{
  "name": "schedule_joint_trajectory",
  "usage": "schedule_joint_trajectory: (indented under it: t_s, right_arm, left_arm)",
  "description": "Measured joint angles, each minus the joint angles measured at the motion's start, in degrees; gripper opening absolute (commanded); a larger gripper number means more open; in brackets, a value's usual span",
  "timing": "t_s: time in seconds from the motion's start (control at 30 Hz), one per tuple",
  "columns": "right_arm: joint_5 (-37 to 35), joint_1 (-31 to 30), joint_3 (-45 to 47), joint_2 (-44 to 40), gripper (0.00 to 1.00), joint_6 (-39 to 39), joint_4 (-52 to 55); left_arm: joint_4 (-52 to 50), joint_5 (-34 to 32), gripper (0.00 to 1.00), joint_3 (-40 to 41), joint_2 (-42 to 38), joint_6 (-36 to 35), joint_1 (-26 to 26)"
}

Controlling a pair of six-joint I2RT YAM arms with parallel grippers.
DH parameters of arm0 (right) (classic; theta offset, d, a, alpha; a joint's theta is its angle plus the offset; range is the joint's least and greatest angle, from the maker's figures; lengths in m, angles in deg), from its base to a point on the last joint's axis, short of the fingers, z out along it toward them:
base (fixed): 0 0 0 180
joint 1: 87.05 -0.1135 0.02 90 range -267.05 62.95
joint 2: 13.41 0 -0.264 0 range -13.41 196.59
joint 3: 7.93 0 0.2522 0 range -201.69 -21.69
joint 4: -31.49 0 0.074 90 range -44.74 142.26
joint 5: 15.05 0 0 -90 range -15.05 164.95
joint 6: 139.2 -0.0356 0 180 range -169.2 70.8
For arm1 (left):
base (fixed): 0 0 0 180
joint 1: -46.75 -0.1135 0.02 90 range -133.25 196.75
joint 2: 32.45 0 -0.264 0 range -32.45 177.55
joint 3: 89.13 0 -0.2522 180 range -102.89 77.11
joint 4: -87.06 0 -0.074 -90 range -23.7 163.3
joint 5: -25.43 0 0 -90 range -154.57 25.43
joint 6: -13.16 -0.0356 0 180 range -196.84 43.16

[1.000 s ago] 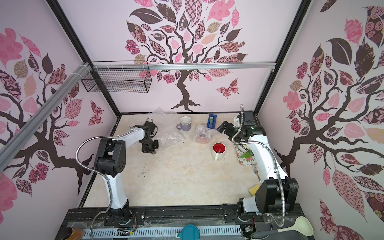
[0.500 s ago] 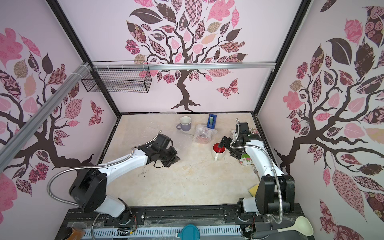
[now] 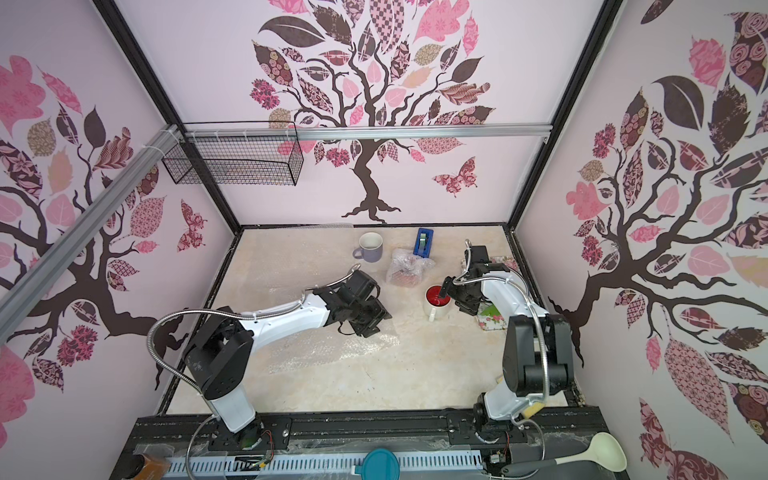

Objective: Wrap mugs in bubble wrap
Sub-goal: Pick up the mug from the center of the board.

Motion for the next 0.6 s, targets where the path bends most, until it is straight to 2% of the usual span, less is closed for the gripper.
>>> schedule_joint_trajectory:
  t_s: [0.1, 0.17, 0.2, 0.23, 0.27, 0.33, 0.43, 0.5, 0.6]
  right_arm:
    - [-2.7, -0.4, 1.0, 2.8, 0.60, 0.7, -2.1]
    - [-3.8, -0.7, 0.9, 3.9, 0.38, 0.9, -3.4]
    - [-4.3, -0.8, 0.5, 4.5, 0.23, 1.3, -4.0]
    - [-4.9, -1.0, -0.2, 5.2, 0.11, 1.9, -4.3]
    - [-6.0, -1.2, -1.1, 5.8, 0.06, 2.7, -4.2]
    - [-7.9, -1.5, -3.1, 6.6, 0.00, 3.2, -2.7]
    - [-11.3, -1.7, -5.6, 5.9, 0.00, 4.6, 0.1]
    - [-12.8, -1.7, -5.9, 3.6, 0.00, 4.8, 2.2]
    - [-13.6, -1.9, -5.9, -3.1, 0.00, 5.0, 7.2]
  left_arm:
    - [-5.1, -0.8, 0.72, 0.1, -8.2, -5.4, -2.3]
    - [-8.7, -2.1, 0.73, 0.1, -13.8, -10.1, -4.6]
    - [-10.7, -2.8, 0.73, 0.1, -16.3, -12.8, -6.3]
    - [-12.7, -3.2, 0.72, 0.2, -18.5, -16.0, -8.9]
    - [-14.0, -3.5, 0.72, 0.4, -19.7, -18.7, -11.3]
    - [-16.6, -5.3, 0.71, 1.7, -20.5, -24.5, -16.9]
    - [-18.0, -8.3, 0.71, 5.9, -18.3, -30.8, -22.1]
    - [-17.2, -7.8, 0.69, 8.8, -16.0, -34.0, -22.9]
    - [-14.8, -6.2, 0.69, 9.0, -10.1, -37.7, -21.7]
